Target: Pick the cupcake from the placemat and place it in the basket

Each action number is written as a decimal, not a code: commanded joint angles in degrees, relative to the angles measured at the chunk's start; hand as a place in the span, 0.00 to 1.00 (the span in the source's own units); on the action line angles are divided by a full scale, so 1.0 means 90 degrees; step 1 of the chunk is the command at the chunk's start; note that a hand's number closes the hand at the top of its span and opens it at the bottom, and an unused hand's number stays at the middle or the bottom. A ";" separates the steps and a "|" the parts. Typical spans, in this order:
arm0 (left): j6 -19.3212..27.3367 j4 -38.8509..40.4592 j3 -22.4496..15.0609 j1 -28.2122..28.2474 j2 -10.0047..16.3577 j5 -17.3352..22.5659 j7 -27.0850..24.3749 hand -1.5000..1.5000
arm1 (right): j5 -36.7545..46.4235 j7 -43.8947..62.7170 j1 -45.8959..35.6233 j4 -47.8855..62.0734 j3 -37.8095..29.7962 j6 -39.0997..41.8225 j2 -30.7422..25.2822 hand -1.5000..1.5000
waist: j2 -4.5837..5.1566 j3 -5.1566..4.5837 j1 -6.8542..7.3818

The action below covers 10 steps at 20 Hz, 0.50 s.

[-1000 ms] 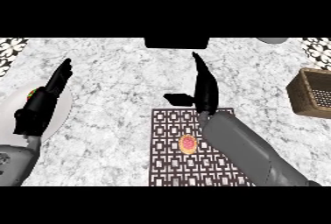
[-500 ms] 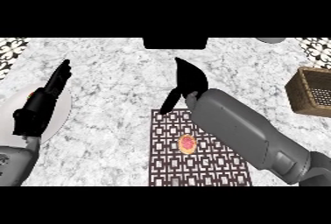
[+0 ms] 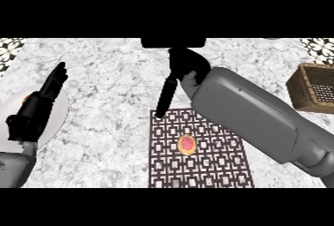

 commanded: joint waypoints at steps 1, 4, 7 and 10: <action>-0.0058 -0.0048 0.0113 0.0093 0.0057 -0.0013 -0.0075 0.50 | -0.0231 0.1519 0.0139 -0.0525 0.0058 0.0420 -0.0173 0.00 | 0.0049 0.0012 0.0002; -0.0164 -0.0073 0.0130 0.0125 0.0029 0.0036 -0.0103 0.50 | -0.0466 0.1813 -0.0095 -0.0737 -0.0010 0.0645 -0.0278 0.00 | 0.0058 0.0009 0.0041; 0.0009 -0.0402 -0.0043 0.0322 -0.0121 -0.0164 -0.0102 0.50 | -0.0436 0.1661 0.0324 -0.0677 0.0290 0.0542 -0.0187 0.00 | 0.0066 0.0012 0.0109; -0.0118 -0.0258 0.0090 0.0037 -0.0038 -0.0082 0.0078 0.50 | -0.0597 0.1792 0.0433 -0.0514 0.0437 0.0478 0.0051 0.00 | 0.0088 0.0009 0.0099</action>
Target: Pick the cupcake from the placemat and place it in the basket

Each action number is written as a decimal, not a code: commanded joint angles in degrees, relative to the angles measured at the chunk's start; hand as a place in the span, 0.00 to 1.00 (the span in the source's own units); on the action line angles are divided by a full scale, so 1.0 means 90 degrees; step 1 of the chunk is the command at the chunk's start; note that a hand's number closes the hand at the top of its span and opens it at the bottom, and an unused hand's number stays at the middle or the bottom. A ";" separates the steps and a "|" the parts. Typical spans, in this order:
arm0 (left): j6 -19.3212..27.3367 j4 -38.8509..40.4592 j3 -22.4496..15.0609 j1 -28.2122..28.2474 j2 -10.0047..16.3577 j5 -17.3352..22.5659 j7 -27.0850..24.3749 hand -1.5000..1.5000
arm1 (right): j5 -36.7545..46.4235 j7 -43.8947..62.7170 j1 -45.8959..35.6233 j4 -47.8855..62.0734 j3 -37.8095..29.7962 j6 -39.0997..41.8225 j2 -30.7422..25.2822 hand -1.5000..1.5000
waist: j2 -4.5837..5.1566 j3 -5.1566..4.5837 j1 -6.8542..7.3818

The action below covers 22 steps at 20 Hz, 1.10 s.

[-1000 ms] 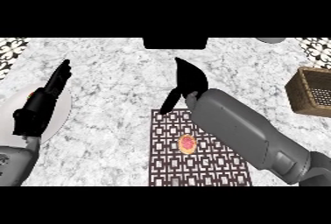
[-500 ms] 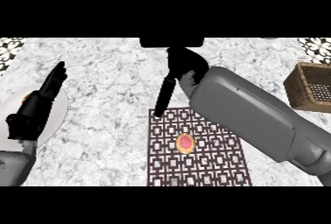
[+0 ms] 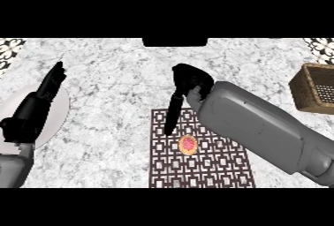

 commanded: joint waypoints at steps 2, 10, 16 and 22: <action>0.0191 0.0063 -0.0127 -0.0290 -0.0232 -0.0225 0.0310 0.50 | -0.0179 0.1429 0.0214 -0.0297 0.0166 0.0238 0.0015 0.00 | 0.0022 0.0003 -0.0063; -0.0052 -0.0518 0.0090 0.0088 -0.0067 -0.0036 0.0430 0.50 | 0.0358 0.1178 0.1013 -0.0148 0.0731 -0.0445 0.0183 0.00 | 0.0016 0.0006 0.0092; -0.0169 -0.0003 0.0128 -0.0037 -0.0226 -0.0191 0.0095 0.50 | 0.0739 0.1278 0.1376 -0.0989 0.0728 -0.0527 -0.0095 0.00 | 0.0032 0.0002 -0.0008; -0.0313 0.0176 0.0306 -0.0231 -0.0175 -0.0249 -0.0074 0.50 | 0.1206 0.1053 0.1459 -0.0410 0.0725 -0.0647 0.0298 0.00 | 0.0056 0.0000 0.0052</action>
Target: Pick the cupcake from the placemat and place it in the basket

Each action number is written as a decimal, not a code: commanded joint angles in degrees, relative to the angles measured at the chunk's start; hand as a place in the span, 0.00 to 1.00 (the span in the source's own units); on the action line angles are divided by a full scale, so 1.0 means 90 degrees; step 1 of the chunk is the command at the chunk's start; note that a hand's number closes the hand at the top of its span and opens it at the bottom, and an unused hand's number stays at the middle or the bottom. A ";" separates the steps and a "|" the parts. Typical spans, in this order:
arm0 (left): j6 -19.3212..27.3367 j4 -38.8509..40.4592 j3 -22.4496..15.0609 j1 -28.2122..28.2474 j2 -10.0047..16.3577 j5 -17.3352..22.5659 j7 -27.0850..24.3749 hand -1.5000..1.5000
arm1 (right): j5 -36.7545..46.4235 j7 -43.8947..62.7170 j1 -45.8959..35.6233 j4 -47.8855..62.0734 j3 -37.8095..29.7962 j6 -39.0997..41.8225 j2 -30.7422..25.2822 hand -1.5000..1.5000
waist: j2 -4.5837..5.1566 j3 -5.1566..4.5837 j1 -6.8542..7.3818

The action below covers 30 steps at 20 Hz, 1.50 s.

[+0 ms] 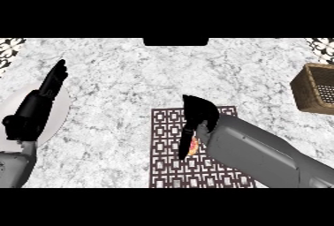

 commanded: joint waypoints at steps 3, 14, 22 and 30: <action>-0.0083 -0.0040 -0.0002 0.0217 -0.0133 -0.0070 -0.0085 0.50 | 0.0582 0.0971 0.0407 0.0122 0.0051 -0.0359 0.0274 0.00 | 0.0005 0.0001 0.0025; -0.0111 -0.0222 0.0059 0.0191 -0.0312 -0.0293 -0.0048 0.50 | 0.1142 0.1143 0.0895 -0.0013 -0.0192 -0.0376 0.0716 0.00 | 0.0004 0.0002 0.0031; 0.0000 -0.0459 0.0083 0.0426 -0.0450 -0.0499 0.0060 0.50 | 0.1372 0.1125 0.1470 -0.0172 -0.0370 -0.0204 0.0539 0.00 | -0.0004 0.0001 0.0039; -0.0377 0.0060 0.0355 0.0108 -0.0412 -0.0448 -0.0169 0.50 | 0.1838 0.0430 0.1925 0.0391 -0.0711 -0.0379 0.0863 1.00 | 0.0027 0.0002 0.0040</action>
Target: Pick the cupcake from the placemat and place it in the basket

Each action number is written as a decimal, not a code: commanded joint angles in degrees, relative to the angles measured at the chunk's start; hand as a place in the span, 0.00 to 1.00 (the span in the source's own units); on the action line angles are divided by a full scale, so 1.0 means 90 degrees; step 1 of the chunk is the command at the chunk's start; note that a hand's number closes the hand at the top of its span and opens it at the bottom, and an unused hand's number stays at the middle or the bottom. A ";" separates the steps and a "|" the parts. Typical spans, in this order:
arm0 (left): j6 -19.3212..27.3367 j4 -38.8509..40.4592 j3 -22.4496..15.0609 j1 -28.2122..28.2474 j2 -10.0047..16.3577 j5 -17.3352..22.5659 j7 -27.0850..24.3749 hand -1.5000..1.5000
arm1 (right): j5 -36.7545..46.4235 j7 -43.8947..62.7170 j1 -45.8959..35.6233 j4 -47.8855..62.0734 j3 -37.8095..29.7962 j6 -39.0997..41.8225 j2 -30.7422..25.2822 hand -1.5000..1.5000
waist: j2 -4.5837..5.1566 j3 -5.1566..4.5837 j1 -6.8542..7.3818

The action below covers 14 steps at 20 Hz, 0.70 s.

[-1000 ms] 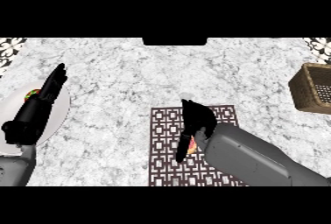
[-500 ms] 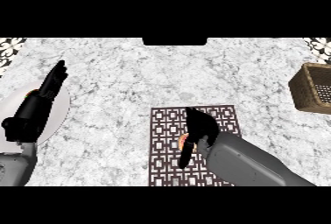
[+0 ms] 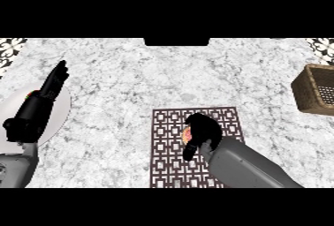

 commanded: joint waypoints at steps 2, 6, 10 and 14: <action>-0.0008 -0.0087 -0.0047 0.0022 -0.0160 -0.0157 0.0179 0.50 | 0.0355 0.0702 0.0031 0.0367 -0.0300 0.0118 0.0458 1.00 | 0.0038 0.0015 0.0039; -0.0030 0.0091 0.0042 -0.0098 -0.0306 -0.0181 0.0031 0.50 | 0.0834 0.0030 0.0346 0.0630 -0.0184 0.0259 0.0411 1.00 | 0.0043 0.0015 0.0025; -0.0191 0.0264 0.0168 -0.0091 -0.0280 -0.0154 -0.0092 0.50 | 0.1274 0.0112 0.0134 0.0799 -0.0254 0.0342 0.0633 1.00 | 0.0047 0.0013 0.0029; -0.0005 -0.0021 0.0194 0.0424 -0.0252 -0.0277 -0.0157 0.50 | 0.1163 -0.2102 0.0875 0.0105 -0.0601 0.0773 -0.2095 1.00 | 0.0010 0.0024 -0.0211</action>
